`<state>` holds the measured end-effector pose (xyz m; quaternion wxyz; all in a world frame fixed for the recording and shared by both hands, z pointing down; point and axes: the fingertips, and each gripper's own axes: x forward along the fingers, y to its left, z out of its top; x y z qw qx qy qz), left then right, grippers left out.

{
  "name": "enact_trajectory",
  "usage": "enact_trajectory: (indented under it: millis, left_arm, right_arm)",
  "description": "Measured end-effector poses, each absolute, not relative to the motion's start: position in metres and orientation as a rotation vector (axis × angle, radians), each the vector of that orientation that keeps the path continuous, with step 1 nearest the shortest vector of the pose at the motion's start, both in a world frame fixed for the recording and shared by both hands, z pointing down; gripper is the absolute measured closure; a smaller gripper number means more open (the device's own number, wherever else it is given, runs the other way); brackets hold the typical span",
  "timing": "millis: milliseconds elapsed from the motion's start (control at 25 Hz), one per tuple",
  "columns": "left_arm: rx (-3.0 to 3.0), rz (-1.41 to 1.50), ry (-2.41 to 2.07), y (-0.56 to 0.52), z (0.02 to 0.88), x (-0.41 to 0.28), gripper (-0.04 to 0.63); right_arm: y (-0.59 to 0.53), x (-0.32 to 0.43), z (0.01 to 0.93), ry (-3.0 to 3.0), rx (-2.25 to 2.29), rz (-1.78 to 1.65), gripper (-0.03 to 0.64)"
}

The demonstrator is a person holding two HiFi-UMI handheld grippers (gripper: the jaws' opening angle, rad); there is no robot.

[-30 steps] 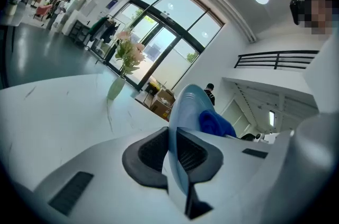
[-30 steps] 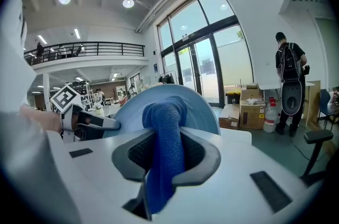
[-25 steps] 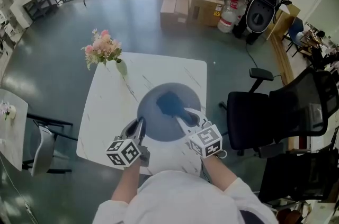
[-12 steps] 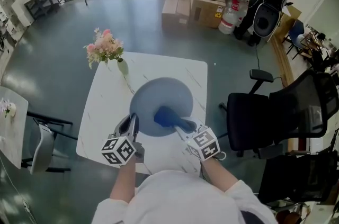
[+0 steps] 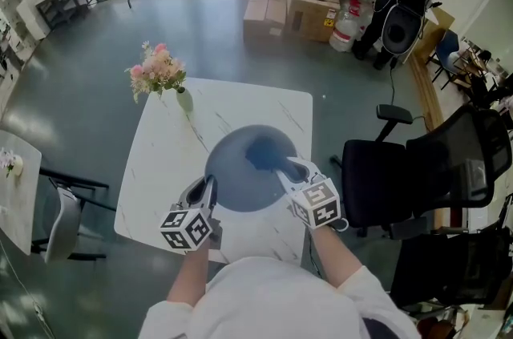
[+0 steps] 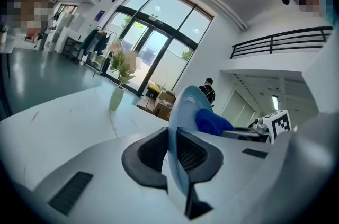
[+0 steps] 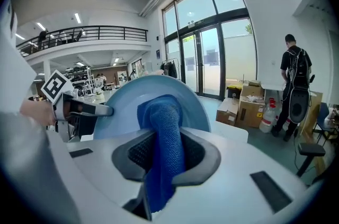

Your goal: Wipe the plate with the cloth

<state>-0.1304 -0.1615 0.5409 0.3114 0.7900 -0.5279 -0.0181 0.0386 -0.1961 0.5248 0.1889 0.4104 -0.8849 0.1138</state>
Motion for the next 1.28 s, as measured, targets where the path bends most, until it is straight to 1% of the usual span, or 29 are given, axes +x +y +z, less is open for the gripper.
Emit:
enact_trajectory:
  millis: [280, 440, 560, 720, 1000, 1160, 1280]
  left_arm:
    - [2.085, -0.028, -1.401, -0.164, 0.544, -0.129, 0.549]
    - [2.068, -0.059, -1.424, -0.169, 0.541, -0.139, 0.549]
    - [2.057, -0.082, -1.448, -0.174, 0.537, -0.148, 0.549]
    - [2.048, -0.097, -1.473, -0.175, 0.534, -0.159, 0.549]
    - [2.074, -0.048, -1.441, -0.169, 0.541, -0.146, 0.549]
    - [2.101, 0.001, -1.404, -0.164, 0.546, -0.132, 0.549]
    - [2.113, 0.026, -1.379, -0.161, 0.551, -0.122, 0.549]
  right_arm:
    - [-0.177, -0.019, 0.529, -2.562, 0.940, 0.311, 0.525]
    - [-0.152, -0.033, 0.550, -2.548, 0.834, 0.361, 0.525]
    - [-0.143, -0.025, 0.566, -2.506, 0.822, 0.409, 0.525]
    - [-0.148, 0.006, 0.579, -2.436, 0.909, 0.455, 0.525]
    - [-0.191, 0.061, 0.560, -2.352, 1.131, 0.382, 0.525]
    - [-0.214, 0.063, 0.534, -2.362, 1.196, 0.282, 0.525]
    - [-0.219, 0.042, 0.518, -2.415, 1.161, 0.239, 0.525]
